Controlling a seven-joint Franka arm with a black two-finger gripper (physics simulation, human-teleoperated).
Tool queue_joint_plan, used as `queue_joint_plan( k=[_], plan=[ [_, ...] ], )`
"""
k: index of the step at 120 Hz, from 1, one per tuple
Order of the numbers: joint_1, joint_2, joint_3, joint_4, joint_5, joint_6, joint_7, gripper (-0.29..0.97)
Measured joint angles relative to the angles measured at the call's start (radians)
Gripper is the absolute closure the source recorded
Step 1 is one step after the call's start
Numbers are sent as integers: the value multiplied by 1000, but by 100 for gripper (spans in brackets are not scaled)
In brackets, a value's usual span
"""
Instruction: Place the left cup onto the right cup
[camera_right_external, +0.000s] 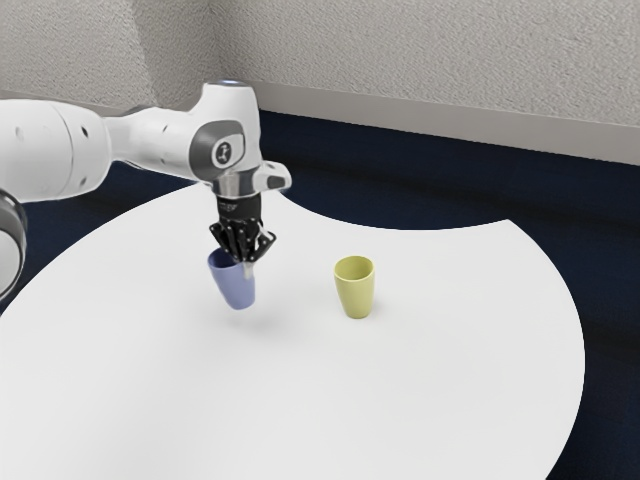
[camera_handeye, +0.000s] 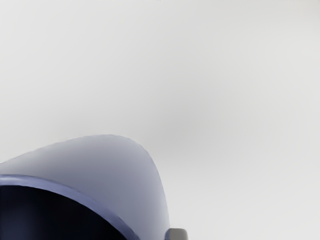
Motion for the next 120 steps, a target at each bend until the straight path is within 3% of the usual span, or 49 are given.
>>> queue_joint_plan(
  k=[52, 120],
  plan=[
    [-102, -15, -8, 139, 78, -107, -32, 78],
    [-230, 56, -15, 321, 139, -196, -79, 78]
  ],
)
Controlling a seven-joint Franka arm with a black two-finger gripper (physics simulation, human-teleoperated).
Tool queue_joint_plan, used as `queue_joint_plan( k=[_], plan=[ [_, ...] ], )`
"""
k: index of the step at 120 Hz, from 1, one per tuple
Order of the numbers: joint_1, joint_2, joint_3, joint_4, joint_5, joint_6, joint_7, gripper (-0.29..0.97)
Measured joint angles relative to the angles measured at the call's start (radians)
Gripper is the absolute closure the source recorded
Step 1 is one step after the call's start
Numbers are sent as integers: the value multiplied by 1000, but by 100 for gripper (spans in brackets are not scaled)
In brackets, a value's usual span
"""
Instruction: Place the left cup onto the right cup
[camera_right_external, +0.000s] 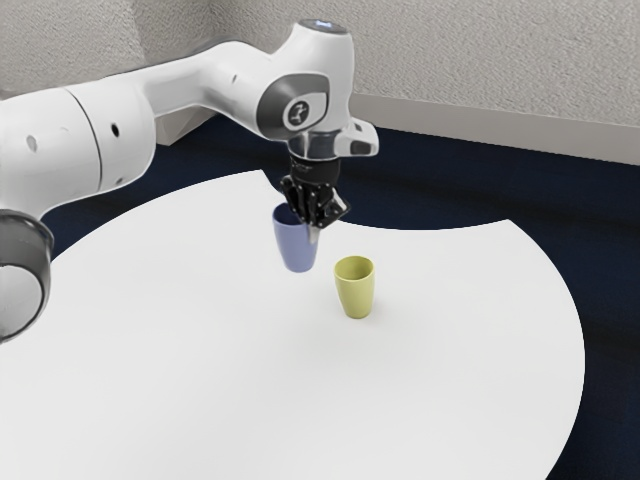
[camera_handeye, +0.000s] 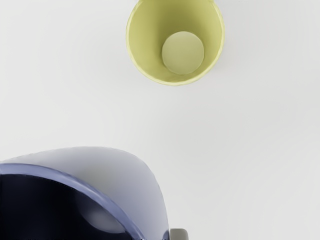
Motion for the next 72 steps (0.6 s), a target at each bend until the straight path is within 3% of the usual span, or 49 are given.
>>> queue_joint_plan(
  k=[72],
  plan=[
    [10, 122, -87, 180, 62, -19, -28, 78]
  ],
)
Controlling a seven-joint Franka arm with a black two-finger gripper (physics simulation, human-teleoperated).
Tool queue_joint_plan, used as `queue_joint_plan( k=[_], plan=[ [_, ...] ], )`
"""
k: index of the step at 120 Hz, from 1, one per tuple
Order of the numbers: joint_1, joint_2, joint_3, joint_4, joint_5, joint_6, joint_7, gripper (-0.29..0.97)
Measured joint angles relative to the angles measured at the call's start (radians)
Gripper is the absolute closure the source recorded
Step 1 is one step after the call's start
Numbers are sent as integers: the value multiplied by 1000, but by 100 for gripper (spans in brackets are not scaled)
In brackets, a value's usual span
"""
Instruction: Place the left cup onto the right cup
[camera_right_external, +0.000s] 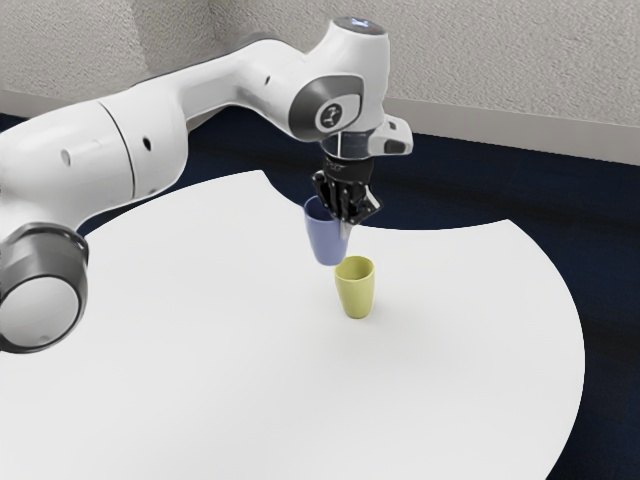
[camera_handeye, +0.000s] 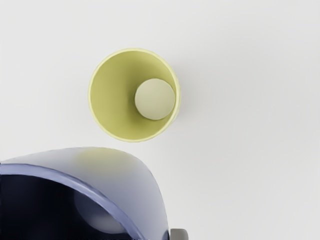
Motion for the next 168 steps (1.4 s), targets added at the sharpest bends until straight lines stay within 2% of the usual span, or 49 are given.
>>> queue_joint_plan(
  k=[36, 75, 115, 168],
  plan=[
    [38, 49, -71, 52, 49, 9, -6, 78],
    [103, 107, -189, 103, 124, 24, -10, 78],
    [145, 149, -258, 127, 178, 36, -12, 78],
    [178, 183, -306, 142, 219, 42, -15, 78]
  ],
)
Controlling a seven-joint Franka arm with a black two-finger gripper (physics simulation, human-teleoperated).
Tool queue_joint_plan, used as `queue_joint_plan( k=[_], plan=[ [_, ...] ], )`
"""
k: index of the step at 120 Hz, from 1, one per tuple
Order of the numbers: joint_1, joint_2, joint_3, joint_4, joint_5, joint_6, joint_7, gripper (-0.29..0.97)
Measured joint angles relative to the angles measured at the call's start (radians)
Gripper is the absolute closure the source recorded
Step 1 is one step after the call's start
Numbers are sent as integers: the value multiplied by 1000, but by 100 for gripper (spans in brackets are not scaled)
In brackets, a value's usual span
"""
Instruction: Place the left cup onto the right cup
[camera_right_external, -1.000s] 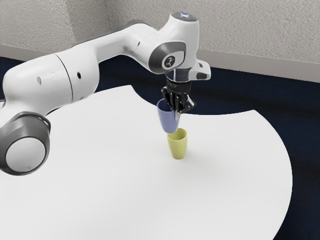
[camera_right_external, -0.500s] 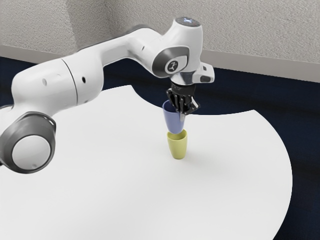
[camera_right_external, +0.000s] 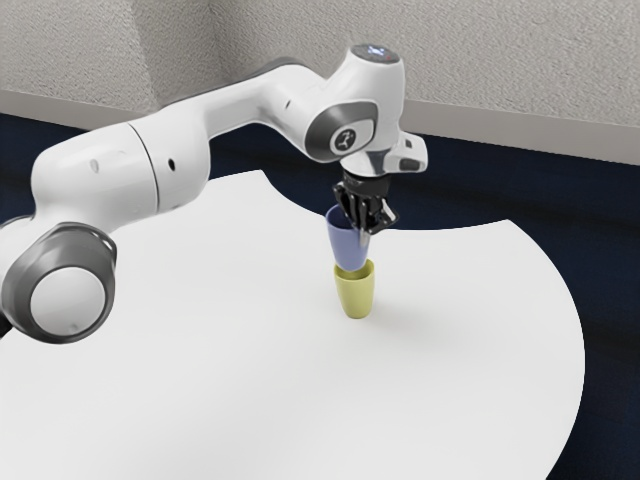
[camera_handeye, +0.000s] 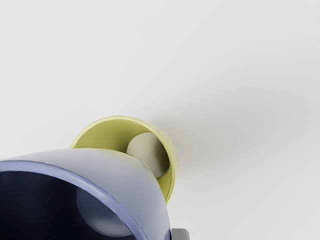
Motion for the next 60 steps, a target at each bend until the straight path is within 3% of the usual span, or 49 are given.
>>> queue_joint_plan(
  k=[60],
  plan=[
    [20, 34, -44, 18, 38, 2, -3, 78]
  ],
)
